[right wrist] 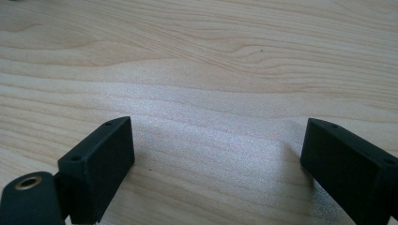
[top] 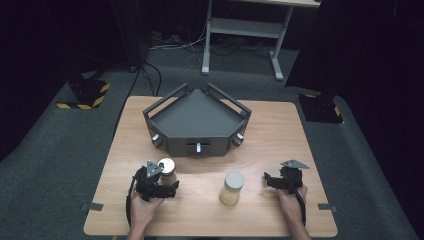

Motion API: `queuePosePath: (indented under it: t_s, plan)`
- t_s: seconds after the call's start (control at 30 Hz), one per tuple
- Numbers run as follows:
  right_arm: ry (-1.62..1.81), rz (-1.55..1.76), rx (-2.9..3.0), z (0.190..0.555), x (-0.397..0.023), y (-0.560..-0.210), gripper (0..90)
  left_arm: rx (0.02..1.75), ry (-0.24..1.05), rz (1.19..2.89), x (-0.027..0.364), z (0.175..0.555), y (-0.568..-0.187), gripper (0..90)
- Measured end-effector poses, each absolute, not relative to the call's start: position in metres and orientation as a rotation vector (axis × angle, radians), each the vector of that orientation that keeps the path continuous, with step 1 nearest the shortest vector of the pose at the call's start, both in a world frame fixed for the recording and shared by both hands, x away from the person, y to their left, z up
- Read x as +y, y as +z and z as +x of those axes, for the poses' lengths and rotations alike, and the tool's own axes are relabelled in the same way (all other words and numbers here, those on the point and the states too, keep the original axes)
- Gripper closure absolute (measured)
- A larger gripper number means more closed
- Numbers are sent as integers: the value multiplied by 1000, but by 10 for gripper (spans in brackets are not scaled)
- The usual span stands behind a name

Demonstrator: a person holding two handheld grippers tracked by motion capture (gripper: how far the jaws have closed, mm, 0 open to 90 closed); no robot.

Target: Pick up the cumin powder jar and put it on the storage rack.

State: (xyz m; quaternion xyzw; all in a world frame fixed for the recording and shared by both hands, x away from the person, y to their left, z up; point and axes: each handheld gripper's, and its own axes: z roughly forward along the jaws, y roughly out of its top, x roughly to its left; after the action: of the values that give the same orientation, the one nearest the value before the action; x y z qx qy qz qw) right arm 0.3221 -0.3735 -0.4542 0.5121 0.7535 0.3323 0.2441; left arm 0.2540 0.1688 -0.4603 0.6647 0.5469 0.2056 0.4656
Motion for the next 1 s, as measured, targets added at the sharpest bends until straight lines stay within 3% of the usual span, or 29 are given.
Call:
queuePosePath:
  t_s: [0.03, 1.0]
  plan:
    - [908, 1399, 2058, 322, -374, -454, 93, 1243, 528, 1927, 183, 268, -434, 6]
    - [908, 1400, 2055, 322, -373, -454, 97, 1285, 582, 1959, 161, 290, -429, 114]
